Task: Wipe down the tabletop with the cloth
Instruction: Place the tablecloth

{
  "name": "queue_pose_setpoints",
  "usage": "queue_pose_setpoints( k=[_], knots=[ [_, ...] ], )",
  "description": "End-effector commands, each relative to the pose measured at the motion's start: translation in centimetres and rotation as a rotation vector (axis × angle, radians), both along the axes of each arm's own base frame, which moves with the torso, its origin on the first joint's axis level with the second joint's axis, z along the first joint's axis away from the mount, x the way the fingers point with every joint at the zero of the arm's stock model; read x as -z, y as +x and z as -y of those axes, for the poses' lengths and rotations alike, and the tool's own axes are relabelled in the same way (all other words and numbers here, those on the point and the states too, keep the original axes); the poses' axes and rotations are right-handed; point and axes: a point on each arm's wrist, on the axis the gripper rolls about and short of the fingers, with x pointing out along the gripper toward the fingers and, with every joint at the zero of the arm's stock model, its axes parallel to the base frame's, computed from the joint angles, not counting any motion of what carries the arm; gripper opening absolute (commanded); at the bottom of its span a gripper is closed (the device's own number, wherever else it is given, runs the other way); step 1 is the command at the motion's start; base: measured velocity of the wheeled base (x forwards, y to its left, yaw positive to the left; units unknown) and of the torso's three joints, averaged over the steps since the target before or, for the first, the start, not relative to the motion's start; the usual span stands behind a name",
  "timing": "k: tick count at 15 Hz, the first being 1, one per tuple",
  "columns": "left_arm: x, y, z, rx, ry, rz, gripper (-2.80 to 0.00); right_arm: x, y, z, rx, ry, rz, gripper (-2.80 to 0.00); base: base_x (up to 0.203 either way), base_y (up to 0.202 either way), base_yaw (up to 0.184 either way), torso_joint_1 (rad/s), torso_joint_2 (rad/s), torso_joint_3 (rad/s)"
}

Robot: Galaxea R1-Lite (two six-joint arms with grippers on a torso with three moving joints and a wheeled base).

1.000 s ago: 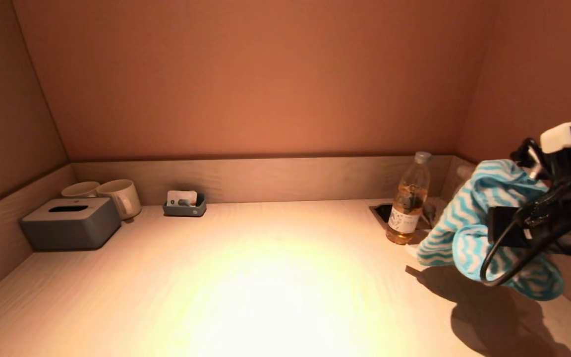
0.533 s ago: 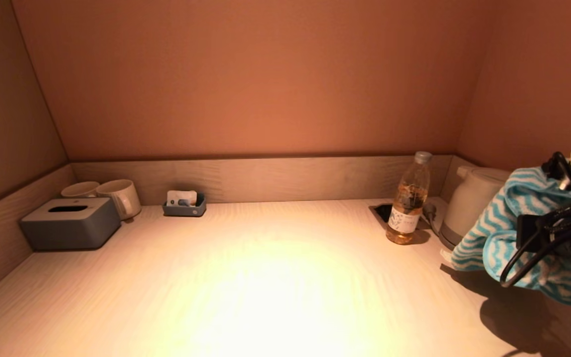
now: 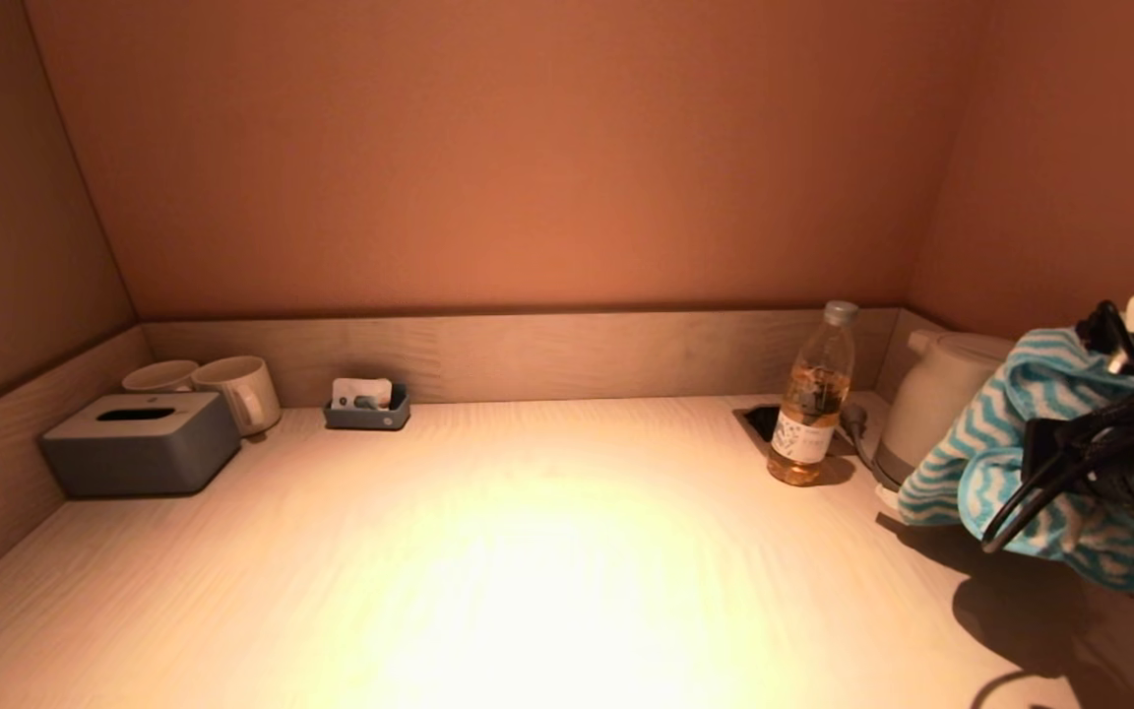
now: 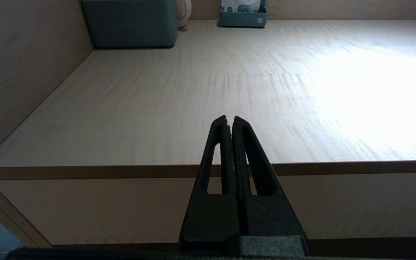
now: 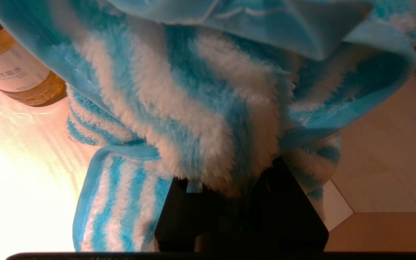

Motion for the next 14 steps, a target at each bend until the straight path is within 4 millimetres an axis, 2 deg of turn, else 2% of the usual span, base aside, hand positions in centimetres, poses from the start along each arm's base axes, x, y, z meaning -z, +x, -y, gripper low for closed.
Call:
queue_pose_setpoints(
  k=[1, 7, 8, 14],
  knots=[
    [0.0, 0.0, 0.0, 0.0, 0.0, 0.0, -2.8, 0.3, 0.0, 0.2, 0.004, 0.004, -0.009, -2.8, 0.0, 0.0, 0.0, 0.0, 0.0, 0.0],
    [0.0, 0.0, 0.0, 0.0, 0.0, 0.0, -2.8, 1.1, -0.1, 0.6, 0.014, 0.013, -0.036, -2.8, 0.0, 0.0, 0.0, 0.0, 0.0, 0.0],
    [0.0, 0.0, 0.0, 0.0, 0.0, 0.0, -2.8, 1.1, 0.0, 0.6, 0.011, 0.015, -0.038, 0.0, 0.0, 0.0, 0.0, 0.0, 0.0, 0.0],
    [0.0, 0.0, 0.0, 0.0, 0.0, 0.0, -2.8, 1.3, -0.1, 0.5, 0.013, 0.019, -0.047, 0.0, 0.0, 0.0, 0.0, 0.0, 0.0, 0.0]
  ],
)
